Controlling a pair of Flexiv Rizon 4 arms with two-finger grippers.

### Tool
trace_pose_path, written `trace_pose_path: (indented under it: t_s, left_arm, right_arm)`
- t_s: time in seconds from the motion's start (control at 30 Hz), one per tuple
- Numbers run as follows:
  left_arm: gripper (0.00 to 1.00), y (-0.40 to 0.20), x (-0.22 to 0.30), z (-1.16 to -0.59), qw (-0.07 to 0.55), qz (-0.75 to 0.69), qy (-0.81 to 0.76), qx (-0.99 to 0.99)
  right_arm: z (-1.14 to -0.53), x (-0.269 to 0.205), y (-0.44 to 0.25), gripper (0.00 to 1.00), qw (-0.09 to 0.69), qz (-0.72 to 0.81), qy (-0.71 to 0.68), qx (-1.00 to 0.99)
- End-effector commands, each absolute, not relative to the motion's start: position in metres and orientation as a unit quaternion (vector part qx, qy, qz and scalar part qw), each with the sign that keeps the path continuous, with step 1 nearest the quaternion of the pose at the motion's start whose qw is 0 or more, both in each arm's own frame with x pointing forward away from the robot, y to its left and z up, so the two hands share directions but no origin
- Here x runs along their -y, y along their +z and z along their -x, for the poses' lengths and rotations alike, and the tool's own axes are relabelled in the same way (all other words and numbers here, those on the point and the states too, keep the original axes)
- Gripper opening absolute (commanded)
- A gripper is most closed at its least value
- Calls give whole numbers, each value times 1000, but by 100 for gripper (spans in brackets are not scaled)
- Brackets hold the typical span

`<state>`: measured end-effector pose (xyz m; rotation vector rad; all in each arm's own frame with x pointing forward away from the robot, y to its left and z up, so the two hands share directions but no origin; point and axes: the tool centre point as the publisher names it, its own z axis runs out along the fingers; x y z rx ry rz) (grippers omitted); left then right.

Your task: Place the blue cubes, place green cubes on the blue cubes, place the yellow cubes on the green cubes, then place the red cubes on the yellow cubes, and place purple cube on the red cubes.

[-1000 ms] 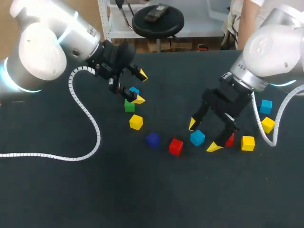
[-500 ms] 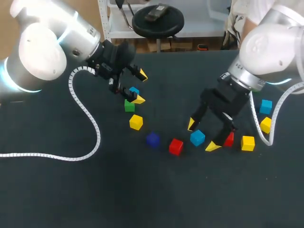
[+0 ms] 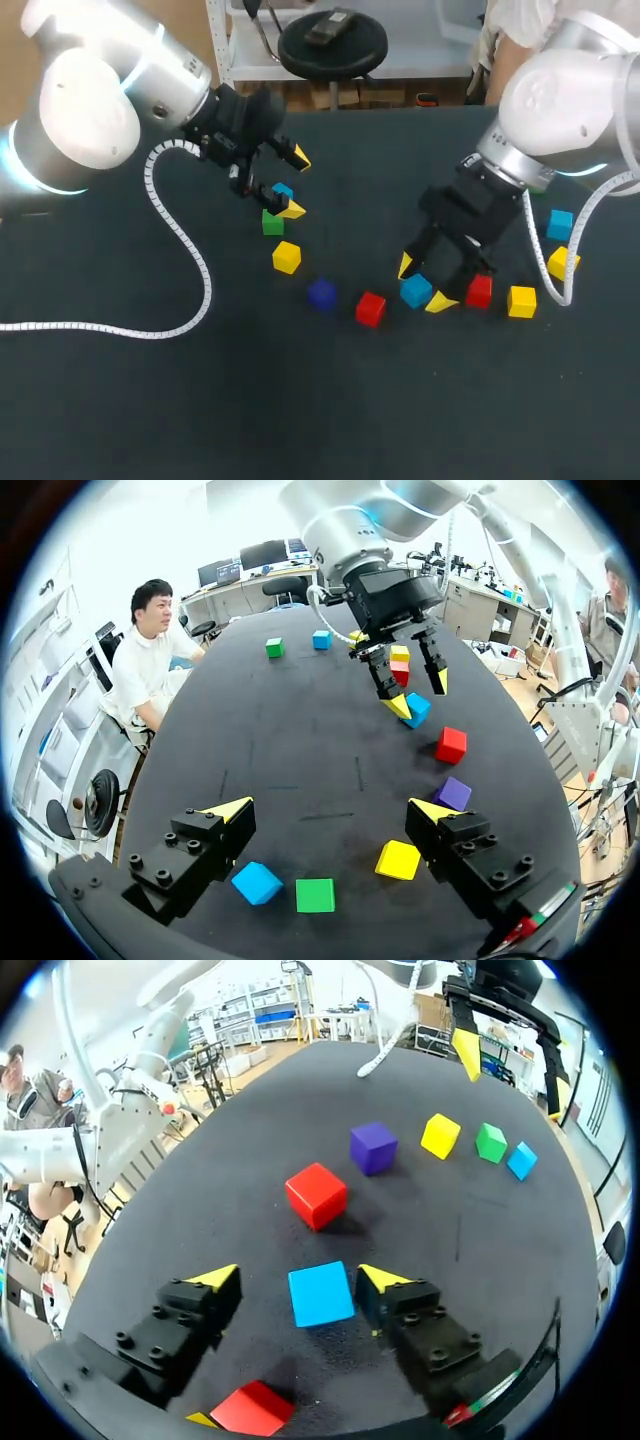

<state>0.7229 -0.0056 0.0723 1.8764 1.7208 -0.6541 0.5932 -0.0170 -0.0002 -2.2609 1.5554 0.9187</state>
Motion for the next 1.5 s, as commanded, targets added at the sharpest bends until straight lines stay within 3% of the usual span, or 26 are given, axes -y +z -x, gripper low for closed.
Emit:
trace_pose_path:
  t_s: [0.03,0.17,0.27,0.33,0.47,0.5,0.93,1.5]
  left_arm:
    - [100,72,5,-723,255,-691,-241,-632]
    - [100,72,5,-723,255,-691,-241,-632]
    - [100,72,5,-723,255,-691,-241,-632]
    - [100,72,5,-723,255,-691,-241,-632]
    - [100,72,5,-723,255,-691,-241,-632]
    - [100,72,5,-723,255,-691,-241,-632]
    - [100,72,5,-723,255,-691,-241,-632]
    - [100,72,5,-723,255,-691,-241,-632]
  right_arm:
    - [-595,17,-3,39,123,772,318,-536]
    - [-595,16,-4,31,122,769,320,-540]
    - [-595,16,-5,18,121,767,319,-543]
    - [-594,15,-6,24,120,765,321,-546]
    - [-592,14,-6,48,121,753,326,-559]
    - [-591,14,-6,100,121,747,328,-566]
    - [-590,39,-5,100,155,706,309,-618]
    - [-593,31,-2,100,189,706,307,-610]
